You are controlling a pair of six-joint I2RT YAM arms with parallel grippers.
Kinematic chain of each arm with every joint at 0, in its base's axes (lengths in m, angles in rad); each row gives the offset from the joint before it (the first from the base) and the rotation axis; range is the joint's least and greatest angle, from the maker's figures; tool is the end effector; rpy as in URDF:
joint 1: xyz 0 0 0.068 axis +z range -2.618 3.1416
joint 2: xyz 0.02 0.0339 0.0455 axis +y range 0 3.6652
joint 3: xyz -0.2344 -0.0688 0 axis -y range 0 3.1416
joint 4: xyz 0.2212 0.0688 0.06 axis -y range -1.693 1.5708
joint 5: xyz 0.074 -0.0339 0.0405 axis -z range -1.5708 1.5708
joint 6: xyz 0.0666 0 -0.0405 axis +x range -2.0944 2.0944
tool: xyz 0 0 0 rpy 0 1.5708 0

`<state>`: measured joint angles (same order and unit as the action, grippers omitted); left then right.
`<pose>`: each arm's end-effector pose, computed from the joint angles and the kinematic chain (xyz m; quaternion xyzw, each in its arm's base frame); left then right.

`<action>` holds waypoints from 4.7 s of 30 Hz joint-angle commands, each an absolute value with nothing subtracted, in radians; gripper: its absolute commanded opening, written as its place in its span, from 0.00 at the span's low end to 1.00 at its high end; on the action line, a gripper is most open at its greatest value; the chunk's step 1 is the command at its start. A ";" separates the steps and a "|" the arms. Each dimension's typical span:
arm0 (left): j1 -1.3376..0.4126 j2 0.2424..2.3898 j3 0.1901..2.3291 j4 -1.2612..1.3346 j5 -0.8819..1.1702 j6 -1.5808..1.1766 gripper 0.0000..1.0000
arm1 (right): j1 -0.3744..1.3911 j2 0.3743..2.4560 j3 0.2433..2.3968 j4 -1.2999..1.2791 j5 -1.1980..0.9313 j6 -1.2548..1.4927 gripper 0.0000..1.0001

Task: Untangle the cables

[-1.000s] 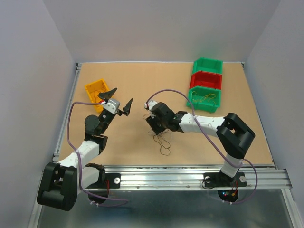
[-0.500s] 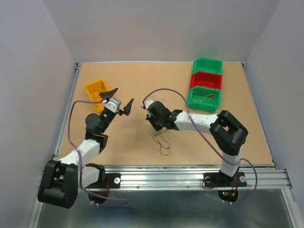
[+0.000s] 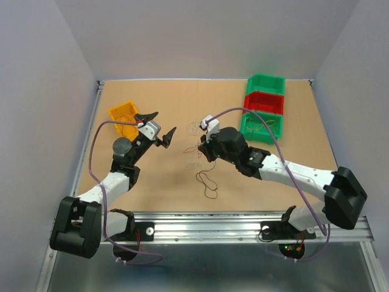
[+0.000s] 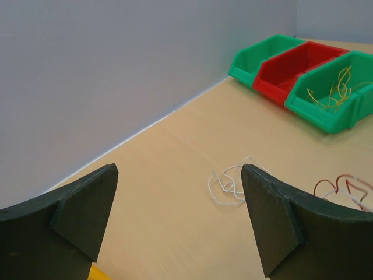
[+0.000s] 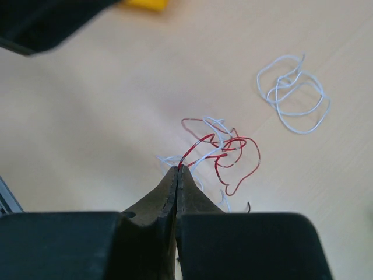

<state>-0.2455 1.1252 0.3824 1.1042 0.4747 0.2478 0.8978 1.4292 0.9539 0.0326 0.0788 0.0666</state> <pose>0.2323 -0.0896 0.2667 0.3225 0.4886 -0.1328 0.7998 0.2147 0.2610 0.2375 -0.3217 0.7811 0.2182 0.4887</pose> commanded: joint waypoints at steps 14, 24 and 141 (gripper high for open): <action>-0.331 1.227 0.466 1.065 0.566 0.298 0.99 | 0.900 1.232 0.923 0.307 0.278 0.089 0.01; -0.371 1.310 0.379 1.344 0.687 0.230 0.99 | 0.900 1.241 1.066 0.319 0.271 0.104 0.01; -0.272 1.133 0.590 0.913 0.842 0.127 0.81 | 0.899 1.390 1.299 0.285 0.072 0.143 0.01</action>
<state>-0.2733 1.0618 0.5507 0.8425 0.8230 0.1547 0.8970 1.3907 1.1988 0.2443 0.1066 0.1188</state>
